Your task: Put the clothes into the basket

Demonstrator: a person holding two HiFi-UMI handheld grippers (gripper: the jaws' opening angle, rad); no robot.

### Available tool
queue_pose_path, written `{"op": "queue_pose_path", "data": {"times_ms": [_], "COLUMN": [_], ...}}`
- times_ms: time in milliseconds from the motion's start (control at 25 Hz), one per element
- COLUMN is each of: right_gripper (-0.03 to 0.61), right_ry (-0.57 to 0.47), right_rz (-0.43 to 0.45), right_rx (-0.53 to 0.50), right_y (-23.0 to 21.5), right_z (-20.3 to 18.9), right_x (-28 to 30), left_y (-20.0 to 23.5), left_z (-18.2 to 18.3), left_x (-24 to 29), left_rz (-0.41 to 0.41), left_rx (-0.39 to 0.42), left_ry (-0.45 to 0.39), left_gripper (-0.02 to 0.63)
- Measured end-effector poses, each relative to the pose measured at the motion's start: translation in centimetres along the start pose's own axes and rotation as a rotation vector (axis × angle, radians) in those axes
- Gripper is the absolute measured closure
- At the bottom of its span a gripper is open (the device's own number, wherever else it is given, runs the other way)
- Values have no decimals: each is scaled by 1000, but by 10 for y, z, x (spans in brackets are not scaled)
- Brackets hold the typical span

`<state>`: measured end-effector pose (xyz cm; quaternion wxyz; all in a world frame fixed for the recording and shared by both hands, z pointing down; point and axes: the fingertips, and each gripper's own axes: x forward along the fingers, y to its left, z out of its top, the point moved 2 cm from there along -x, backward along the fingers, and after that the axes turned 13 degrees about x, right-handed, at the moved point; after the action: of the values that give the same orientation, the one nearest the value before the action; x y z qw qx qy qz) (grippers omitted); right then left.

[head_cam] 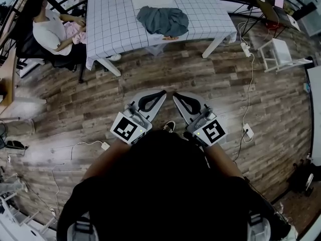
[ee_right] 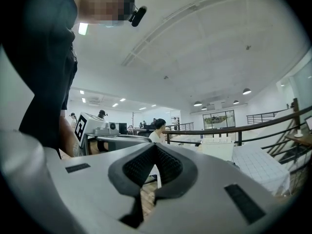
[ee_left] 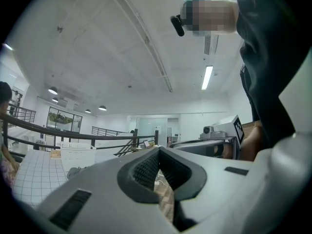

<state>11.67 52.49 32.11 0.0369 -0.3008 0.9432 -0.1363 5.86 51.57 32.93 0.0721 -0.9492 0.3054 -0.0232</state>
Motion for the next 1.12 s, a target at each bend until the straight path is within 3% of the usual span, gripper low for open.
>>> {"op": "queue_pose_path", "data": {"times_ms": [400, 1120], "right_gripper": [563, 563], "right_ry": [-2, 13], "right_rz": [-8, -16], "right_rx": [4, 2], "right_y": [-32, -87], "right_z": [6, 19], "right_x": [1, 86], "left_y": [10, 107], "left_z": [-3, -25], "left_x": [23, 54], "left_rz": [33, 21], "left_rx": [2, -15], "left_ry": [9, 2], "left_gripper": [611, 611]}}
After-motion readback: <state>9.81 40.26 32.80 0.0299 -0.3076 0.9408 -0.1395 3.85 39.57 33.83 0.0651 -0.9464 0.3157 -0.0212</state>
